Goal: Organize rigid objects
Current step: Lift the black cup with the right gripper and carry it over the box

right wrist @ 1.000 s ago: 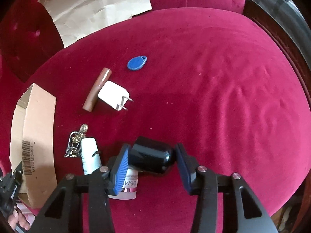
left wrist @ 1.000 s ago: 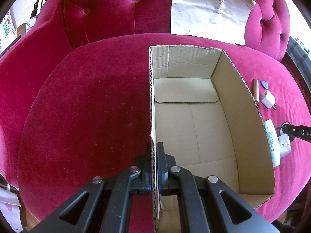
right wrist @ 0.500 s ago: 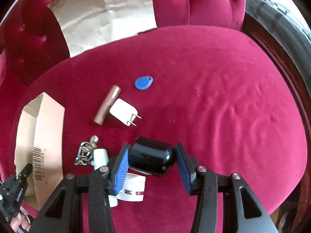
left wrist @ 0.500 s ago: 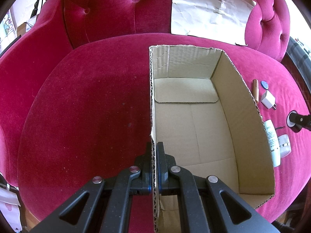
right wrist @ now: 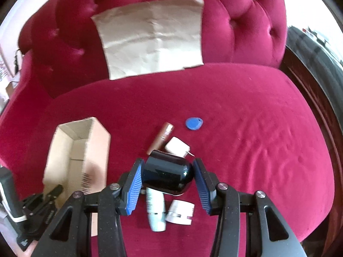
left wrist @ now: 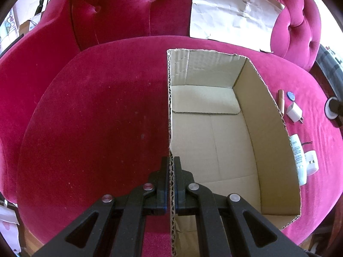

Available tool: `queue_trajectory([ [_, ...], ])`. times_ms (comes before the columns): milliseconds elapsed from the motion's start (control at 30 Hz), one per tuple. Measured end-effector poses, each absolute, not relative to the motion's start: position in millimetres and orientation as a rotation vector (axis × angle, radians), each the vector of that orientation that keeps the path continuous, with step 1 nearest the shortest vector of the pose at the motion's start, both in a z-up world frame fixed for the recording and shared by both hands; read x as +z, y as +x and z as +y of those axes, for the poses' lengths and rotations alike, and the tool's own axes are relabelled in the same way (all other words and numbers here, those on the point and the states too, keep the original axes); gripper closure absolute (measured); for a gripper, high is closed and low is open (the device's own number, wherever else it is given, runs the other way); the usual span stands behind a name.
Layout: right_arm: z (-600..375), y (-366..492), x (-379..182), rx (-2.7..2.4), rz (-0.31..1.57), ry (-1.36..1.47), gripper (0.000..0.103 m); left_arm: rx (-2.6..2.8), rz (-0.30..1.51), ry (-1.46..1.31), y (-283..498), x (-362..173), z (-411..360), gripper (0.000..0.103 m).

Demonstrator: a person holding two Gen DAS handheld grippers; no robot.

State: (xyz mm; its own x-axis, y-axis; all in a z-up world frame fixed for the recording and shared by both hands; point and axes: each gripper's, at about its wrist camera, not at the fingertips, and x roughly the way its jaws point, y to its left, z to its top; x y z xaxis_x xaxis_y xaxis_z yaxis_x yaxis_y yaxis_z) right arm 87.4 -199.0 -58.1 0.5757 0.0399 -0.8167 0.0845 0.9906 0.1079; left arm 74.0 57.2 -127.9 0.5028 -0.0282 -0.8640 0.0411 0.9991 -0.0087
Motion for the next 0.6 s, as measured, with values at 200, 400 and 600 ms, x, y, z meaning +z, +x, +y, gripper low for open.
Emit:
queue_trajectory([
  [200, -170, 84, -47, 0.047, 0.916, 0.104, 0.053, -0.044, 1.043, -0.005, 74, -128, 60, 0.099],
  [400, -141, 84, -48, 0.139, 0.899, 0.082, 0.053, -0.048, 1.041, -0.009, 73, -129, 61, 0.1],
  [600, -110, 84, -51, 0.215, 0.886, 0.052, 0.053, -0.052, 1.042, -0.022, 73, -129, 63, 0.099],
])
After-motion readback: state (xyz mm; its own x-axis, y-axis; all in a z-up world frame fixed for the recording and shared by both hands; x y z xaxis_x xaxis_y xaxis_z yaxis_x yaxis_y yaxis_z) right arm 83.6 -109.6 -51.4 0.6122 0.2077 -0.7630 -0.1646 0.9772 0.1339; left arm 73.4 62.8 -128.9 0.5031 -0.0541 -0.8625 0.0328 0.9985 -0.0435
